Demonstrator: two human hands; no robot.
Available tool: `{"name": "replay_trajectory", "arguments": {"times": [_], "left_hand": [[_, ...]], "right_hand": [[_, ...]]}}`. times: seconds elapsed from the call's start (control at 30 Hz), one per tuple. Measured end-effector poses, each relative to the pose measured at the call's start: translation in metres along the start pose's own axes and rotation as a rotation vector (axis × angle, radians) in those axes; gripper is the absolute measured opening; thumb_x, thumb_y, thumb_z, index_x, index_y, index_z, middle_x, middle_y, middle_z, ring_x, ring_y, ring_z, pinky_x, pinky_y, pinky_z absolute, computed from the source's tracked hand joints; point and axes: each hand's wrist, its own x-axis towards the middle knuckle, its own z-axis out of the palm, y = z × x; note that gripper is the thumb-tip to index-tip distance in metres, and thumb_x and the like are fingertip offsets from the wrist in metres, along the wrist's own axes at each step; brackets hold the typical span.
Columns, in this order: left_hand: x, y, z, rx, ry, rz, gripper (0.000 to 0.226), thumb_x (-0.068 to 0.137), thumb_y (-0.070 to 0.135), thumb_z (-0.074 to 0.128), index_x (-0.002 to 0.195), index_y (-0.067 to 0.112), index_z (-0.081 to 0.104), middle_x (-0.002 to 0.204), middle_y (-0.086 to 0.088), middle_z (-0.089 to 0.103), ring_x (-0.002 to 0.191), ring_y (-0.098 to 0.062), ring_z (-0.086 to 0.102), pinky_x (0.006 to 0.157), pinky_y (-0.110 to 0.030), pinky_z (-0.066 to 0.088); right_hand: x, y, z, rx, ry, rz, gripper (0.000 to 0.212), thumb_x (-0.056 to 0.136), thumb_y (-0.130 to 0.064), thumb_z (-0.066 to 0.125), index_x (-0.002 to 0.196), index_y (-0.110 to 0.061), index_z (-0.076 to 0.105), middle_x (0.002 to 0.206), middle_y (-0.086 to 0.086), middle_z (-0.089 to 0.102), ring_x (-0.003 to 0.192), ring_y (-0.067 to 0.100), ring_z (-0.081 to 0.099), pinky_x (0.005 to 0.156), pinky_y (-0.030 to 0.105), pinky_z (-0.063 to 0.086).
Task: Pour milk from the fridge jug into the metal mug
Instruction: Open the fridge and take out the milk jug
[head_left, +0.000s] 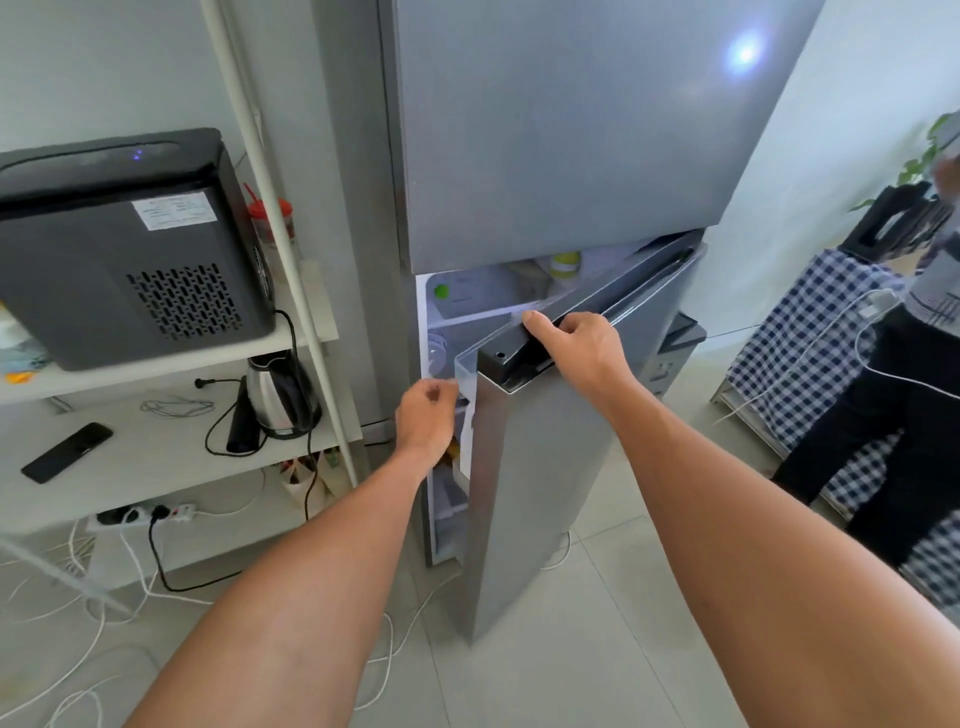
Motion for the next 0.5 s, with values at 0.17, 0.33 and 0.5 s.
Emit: {"name": "replay_trajectory", "arguments": {"times": [0.17,0.33,0.5], "left_hand": [[-0.054,0.000,0.034,0.075,-0.087,0.018,0.029,0.105,0.025,0.061,0.126,0.008,0.073,0.121,-0.003,0.076,0.109,-0.022,0.068,0.089,-0.028,0.054],[-0.110,0.010,0.082,0.047,-0.174,0.057,0.045,0.109,0.021,0.058,0.150,0.004,0.055,0.134,-0.001,0.064,0.128,-0.019,0.059,0.093,-0.012,0.045],[-0.148,0.014,0.136,0.030,-0.244,0.098,0.042,0.106,0.016,0.061,0.147,0.004,0.059,0.142,0.000,0.064,0.130,-0.018,0.062,0.100,-0.021,0.052]], "right_hand": [[-0.040,0.029,-0.060,-0.023,-0.019,0.041,0.061,0.083,-0.064,0.073,0.064,-0.016,0.039,0.060,0.001,0.042,0.056,0.020,0.041,0.054,0.031,0.033],[-0.067,0.066,-0.121,-0.054,0.014,0.087,0.051,0.080,-0.056,0.076,0.071,-0.015,0.047,0.064,0.000,0.051,0.059,0.020,0.050,0.053,0.031,0.040],[-0.089,0.101,-0.173,-0.027,0.097,0.067,0.040,0.080,-0.046,0.076,0.086,-0.013,0.054,0.076,0.003,0.055,0.067,0.020,0.051,0.059,0.033,0.041]]}}
